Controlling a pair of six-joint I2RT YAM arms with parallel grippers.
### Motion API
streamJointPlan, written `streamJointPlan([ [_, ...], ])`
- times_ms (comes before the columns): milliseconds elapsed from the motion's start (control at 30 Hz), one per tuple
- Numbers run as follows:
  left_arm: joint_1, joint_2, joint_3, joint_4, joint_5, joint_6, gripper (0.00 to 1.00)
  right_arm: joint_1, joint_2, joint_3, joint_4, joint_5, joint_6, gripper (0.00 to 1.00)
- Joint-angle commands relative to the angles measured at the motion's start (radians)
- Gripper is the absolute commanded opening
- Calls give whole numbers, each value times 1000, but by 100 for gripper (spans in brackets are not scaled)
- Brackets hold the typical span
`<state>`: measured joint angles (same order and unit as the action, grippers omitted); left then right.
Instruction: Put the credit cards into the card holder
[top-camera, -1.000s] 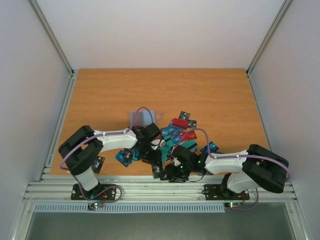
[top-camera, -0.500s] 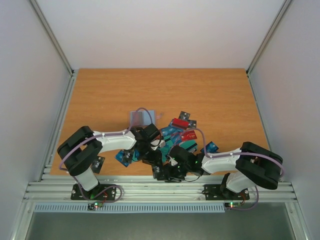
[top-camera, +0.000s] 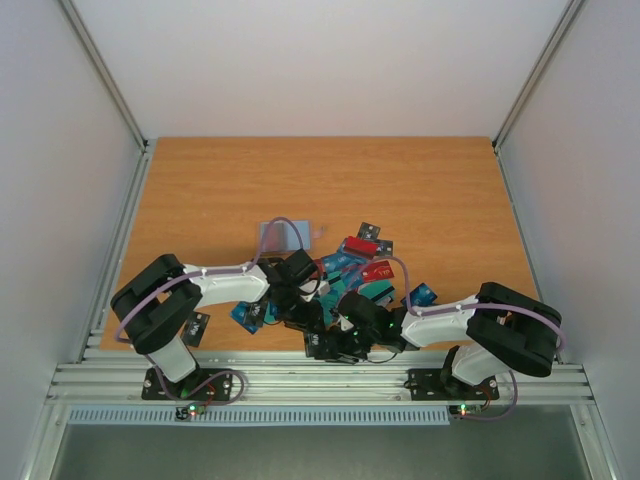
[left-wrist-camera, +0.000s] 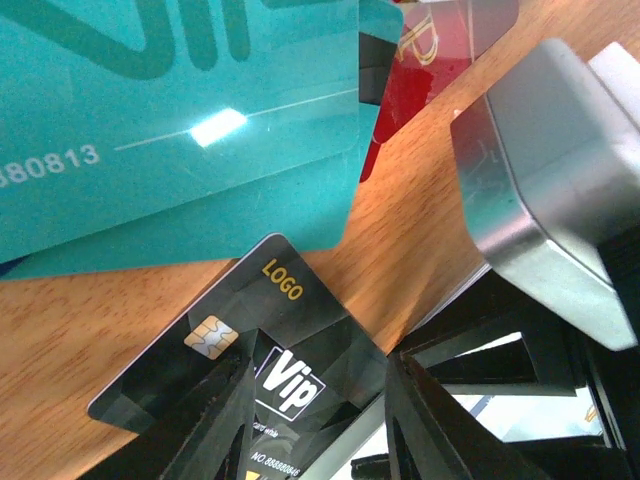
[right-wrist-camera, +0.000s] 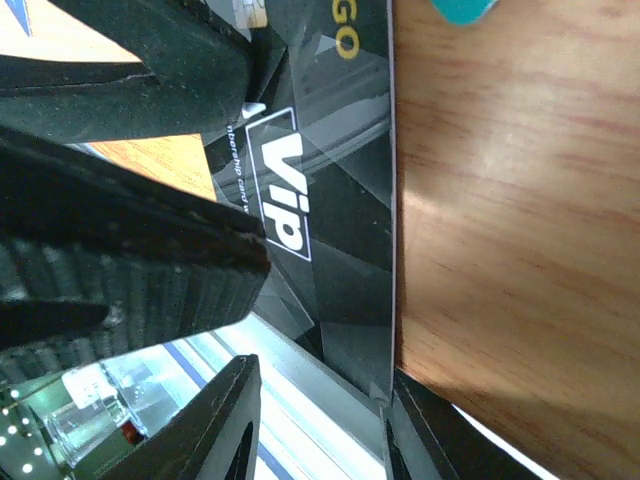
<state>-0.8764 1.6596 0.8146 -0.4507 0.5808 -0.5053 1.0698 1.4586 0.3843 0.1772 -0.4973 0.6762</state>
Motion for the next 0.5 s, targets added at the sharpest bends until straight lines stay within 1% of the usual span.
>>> streamJointPlan([
  [0,-13,23,-48,-16,-24,-7,39,-10,7,-7,88,154,-6,32],
  [133,-14,23,-52,-11,-20,-10,39,-10,-4,-13,105,162,-5,27],
  [467,-13,-1,-47,-9,-6,-24,39,-10,-10,-2,100,175,-7,7],
])
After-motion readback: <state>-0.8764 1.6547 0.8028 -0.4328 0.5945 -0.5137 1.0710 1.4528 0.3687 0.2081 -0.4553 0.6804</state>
